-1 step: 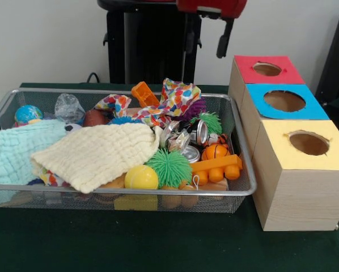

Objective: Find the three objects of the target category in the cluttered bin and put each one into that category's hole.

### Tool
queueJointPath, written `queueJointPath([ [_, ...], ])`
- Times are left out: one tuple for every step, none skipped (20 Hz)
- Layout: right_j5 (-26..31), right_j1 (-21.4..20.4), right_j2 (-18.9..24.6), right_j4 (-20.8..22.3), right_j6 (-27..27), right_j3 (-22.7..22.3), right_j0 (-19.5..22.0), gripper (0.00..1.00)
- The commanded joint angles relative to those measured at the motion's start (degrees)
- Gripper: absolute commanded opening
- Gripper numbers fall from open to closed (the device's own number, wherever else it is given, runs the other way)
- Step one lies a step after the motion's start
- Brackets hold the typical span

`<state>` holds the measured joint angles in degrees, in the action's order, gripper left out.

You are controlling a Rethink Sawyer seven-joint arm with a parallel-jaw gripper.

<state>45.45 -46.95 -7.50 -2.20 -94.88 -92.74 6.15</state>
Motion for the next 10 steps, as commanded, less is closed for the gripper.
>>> queueJointPath([
  [2.7, 3.4, 9.5, 4.5, 10.9, 3.2, 5.5, 1.0],
  [2.4, 3.5, 9.9, 5.1, 11.3, 3.3, 6.2, 1.0],
  [2.3, 3.7, 10.5, 5.6, 11.7, 3.7, 7.0, 1.0],
  [2.4, 4.0, 11.1, 6.2, 12.2, 4.2, 7.8, 1.0],
  [2.6, 4.4, 11.7, 6.7, 12.7, 4.8, 8.6, 1.0],
  [3.1, 5.0, 12.3, 7.3, 13.5, 5.8, 9.6, 1.0],
  [3.8, 5.6, 13.1, 8.1, 14.6, 6.7, 10.4, 1.0],
  [4.0, 6.1, 14.0, 8.9, 15.7, 7.3, 11.5, 1.0],
  [4.3, 6.5, 14.7, 9.6, 16.5, 7.9, 12.3, 1.0],
  [4.3, 6.8, 15.4, 10.2, 16.9, 8.2, 13.2, 1.0],
])
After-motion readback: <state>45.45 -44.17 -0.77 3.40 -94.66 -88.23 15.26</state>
